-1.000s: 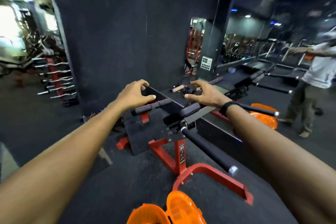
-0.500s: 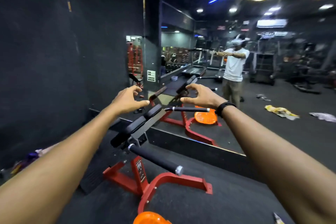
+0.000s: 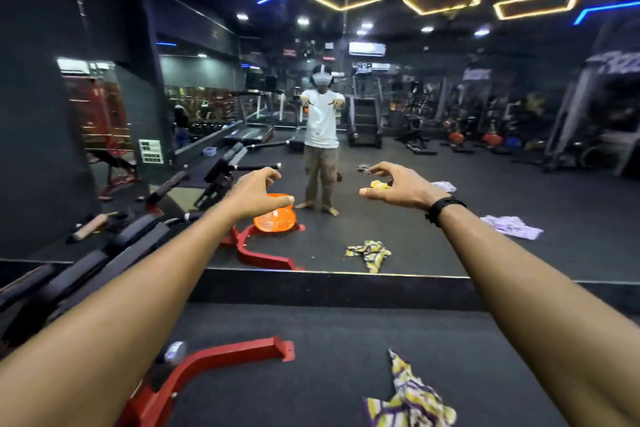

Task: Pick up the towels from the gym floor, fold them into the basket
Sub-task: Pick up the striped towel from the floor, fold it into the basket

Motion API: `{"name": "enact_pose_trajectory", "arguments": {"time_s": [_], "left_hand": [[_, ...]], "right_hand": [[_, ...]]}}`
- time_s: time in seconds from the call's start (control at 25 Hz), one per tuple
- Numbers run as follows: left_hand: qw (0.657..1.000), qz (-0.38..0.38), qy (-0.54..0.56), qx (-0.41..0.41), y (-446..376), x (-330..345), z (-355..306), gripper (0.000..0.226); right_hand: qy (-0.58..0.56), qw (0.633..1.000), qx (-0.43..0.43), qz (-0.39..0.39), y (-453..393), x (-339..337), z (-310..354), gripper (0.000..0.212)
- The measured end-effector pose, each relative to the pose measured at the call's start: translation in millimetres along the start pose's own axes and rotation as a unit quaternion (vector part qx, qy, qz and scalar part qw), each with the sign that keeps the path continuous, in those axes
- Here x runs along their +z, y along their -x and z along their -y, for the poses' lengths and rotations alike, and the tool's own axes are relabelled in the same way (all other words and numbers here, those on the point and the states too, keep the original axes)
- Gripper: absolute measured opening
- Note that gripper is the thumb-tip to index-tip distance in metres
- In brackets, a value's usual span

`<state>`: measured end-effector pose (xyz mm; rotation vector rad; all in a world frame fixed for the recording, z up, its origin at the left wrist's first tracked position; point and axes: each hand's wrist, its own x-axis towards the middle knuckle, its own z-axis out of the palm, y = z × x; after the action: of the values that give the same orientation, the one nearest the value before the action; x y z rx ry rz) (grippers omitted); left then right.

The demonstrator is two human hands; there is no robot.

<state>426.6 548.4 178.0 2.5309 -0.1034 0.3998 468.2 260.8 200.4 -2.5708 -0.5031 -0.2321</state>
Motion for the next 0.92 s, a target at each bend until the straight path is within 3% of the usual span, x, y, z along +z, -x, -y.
{"name": "enact_pose_trajectory", "arguments": {"time_s": [0.2,0.52,0.68,0.92], "left_hand": [[0.998,0.032,0.013,0.055,-42,90,-83,0.063],[0.990,0.086,0.034,0.103,-96,200,-161,0.062],[0.987,0.119,0.049,0.097,-128,254,-163,0.060],[0.984,0.165,0.052,0.049,-198,343,-113,0.062]], "right_hand": [[0.013,0.997,0.071,-0.023,34,-57,-110,0.063],[0.010,0.988,0.154,-0.022,65,-93,-227,0.067],[0.020,0.983,0.179,-0.013,48,-82,-281,0.066],[0.014,0.979,0.201,0.043,-27,-22,-362,0.069]]}}
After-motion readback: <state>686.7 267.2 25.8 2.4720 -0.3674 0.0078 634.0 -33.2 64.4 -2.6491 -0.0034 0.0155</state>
